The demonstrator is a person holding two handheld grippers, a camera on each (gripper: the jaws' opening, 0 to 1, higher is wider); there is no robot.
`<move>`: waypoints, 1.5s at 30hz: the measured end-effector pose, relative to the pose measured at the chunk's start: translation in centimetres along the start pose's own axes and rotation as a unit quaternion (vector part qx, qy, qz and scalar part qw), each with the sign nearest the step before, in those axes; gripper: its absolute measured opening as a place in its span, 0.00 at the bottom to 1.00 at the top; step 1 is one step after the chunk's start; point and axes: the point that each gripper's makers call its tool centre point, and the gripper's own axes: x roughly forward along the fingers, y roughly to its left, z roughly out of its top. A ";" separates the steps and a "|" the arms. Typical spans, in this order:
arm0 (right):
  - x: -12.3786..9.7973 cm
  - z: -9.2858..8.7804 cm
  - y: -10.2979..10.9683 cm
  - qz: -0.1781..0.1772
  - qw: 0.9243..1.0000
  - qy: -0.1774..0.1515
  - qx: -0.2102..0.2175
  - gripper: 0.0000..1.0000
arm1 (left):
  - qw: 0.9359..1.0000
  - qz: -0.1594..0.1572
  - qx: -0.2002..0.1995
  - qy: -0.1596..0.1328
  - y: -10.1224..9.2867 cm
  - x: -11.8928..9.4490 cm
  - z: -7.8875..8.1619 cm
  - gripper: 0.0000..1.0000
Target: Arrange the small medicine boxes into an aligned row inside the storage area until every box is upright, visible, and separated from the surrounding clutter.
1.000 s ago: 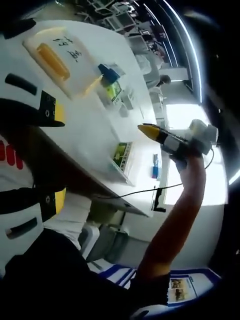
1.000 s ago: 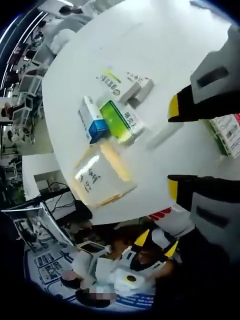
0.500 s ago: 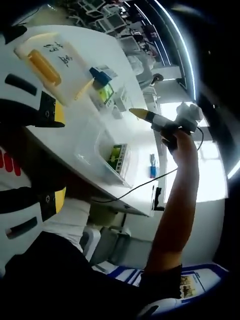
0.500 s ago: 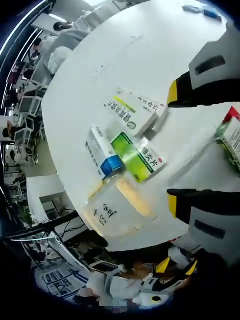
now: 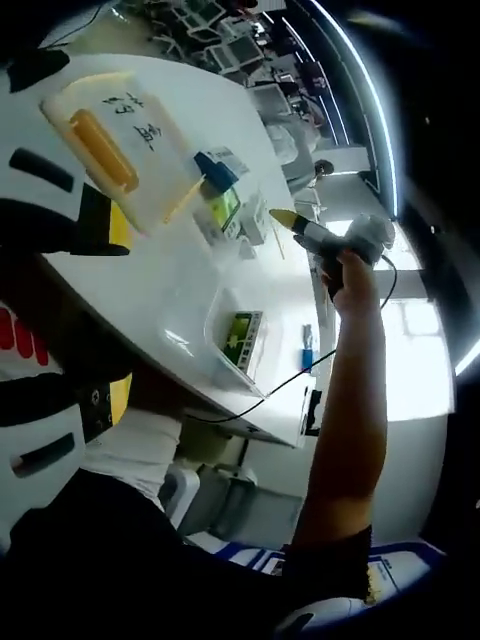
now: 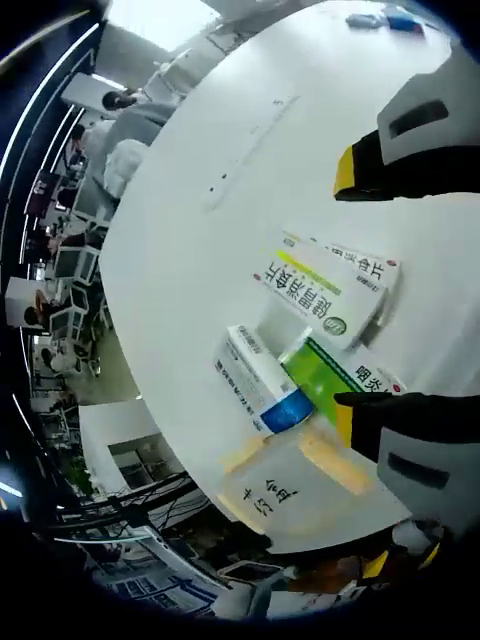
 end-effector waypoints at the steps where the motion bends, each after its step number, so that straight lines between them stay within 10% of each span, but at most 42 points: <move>1: 0.2 0.1 0.0 0.001 1.000 0.001 -0.001 0.76 | 1.000 0.001 -0.002 -0.002 0.1 0.0 0.0 0.45; 16: 2.7 -0.8 -1.8 -0.004 0.994 0.083 0.075 0.86 | 1.000 -0.001 -0.022 0.003 0.8 1.3 -0.9 0.44; 20: 3.6 -0.6 -1.4 0.014 0.990 0.074 0.123 0.75 | 1.000 -0.005 -0.025 0.008 0.7 1.5 -1.1 0.44; 45: 6.4 -1.1 -1.6 -0.015 0.986 0.125 0.108 0.57 | 0.999 -0.013 -0.036 0.011 0.8 1.1 -2.8 0.45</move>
